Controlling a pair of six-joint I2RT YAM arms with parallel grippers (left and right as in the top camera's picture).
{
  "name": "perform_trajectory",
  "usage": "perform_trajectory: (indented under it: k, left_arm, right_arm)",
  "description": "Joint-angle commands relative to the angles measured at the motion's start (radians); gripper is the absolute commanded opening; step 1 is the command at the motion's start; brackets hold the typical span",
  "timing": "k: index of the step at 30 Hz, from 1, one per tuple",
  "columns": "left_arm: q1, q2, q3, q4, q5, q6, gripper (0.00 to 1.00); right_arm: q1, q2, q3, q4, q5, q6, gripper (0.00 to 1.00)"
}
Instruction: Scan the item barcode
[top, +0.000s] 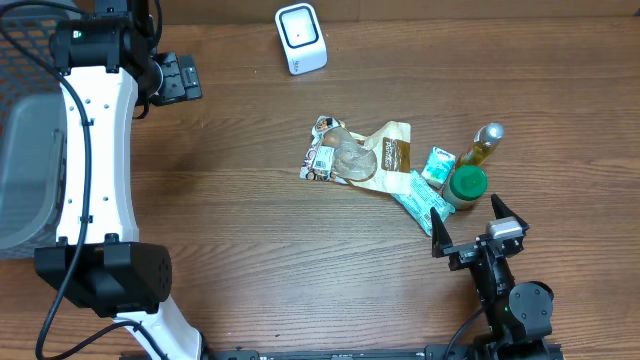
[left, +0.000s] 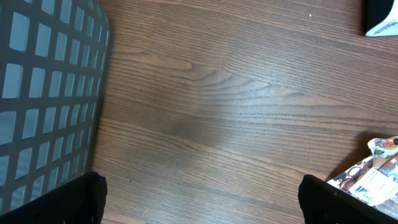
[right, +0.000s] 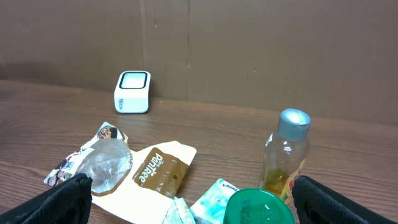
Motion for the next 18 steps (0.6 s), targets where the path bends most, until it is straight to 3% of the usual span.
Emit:
perform_trajectory:
  k: [1,18]
  left_arm:
    - [-0.01,-0.015,0.012,0.001,-0.002,-0.01,1.0]
    - [-0.014,0.006,0.012,0.001,-0.002,-0.01,1.0]
  right_arm:
    - [-0.008,-0.01,-0.01,0.005,0.014,0.003,1.0]
    - [-0.008,-0.01,-0.01,0.005,0.014,0.003,1.0]
